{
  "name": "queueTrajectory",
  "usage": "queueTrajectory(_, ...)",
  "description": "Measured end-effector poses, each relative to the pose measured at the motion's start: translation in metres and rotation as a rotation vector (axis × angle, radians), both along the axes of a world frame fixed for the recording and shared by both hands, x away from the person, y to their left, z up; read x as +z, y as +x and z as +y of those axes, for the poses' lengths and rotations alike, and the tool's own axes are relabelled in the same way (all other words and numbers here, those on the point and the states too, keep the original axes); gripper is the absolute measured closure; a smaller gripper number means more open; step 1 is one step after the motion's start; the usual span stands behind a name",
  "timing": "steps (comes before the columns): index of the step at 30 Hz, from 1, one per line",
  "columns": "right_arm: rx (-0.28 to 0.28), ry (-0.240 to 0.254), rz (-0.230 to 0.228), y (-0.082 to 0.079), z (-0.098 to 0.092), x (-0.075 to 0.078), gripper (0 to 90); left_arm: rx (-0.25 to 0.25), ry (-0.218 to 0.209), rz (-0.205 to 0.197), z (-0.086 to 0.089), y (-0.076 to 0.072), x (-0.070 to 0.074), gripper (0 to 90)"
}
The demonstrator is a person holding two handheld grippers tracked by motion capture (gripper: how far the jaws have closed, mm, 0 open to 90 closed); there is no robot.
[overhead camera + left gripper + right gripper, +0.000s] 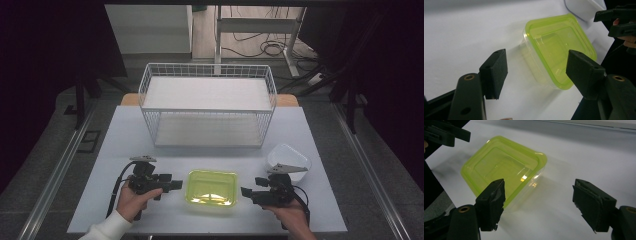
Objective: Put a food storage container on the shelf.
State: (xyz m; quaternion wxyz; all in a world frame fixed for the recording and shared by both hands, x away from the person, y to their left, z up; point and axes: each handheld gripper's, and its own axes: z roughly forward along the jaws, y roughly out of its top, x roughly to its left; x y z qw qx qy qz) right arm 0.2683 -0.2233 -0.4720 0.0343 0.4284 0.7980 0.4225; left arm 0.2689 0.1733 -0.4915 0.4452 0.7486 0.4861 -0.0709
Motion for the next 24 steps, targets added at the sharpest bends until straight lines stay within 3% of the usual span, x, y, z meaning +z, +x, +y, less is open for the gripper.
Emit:
queueTrajectory(4,0.001,0.008,0.016,0.002,0.005,0.0,28.0,0.007,-0.003,0.004,0.0,0.002,-0.001,33.7)
queueTrajectory(5,0.001,0.014,0.041,0.004,0.007,-0.001,31.1,0.013,-0.007,0.003,0.0,0.003,-0.002,33.9)
queueTrajectory(10,0.009,0.039,0.081,0.007,0.01,-0.005,36.2,0.008,-0.028,0.019,-0.002,0.006,-0.004,35.3)
queueTrajectory(15,-0.003,0.065,0.137,0.012,0.016,-0.009,39.6,-0.003,-0.068,0.069,-0.005,0.011,-0.01,36.8)
queueTrajectory(20,0.001,0.083,0.181,0.018,0.023,-0.014,40.3,-0.008,-0.077,0.093,-0.009,0.014,-0.014,37.3)
queueTrajectory(24,0.007,0.098,0.198,0.02,0.026,-0.017,40.1,-0.011,-0.112,0.132,-0.01,0.016,-0.02,37.1)
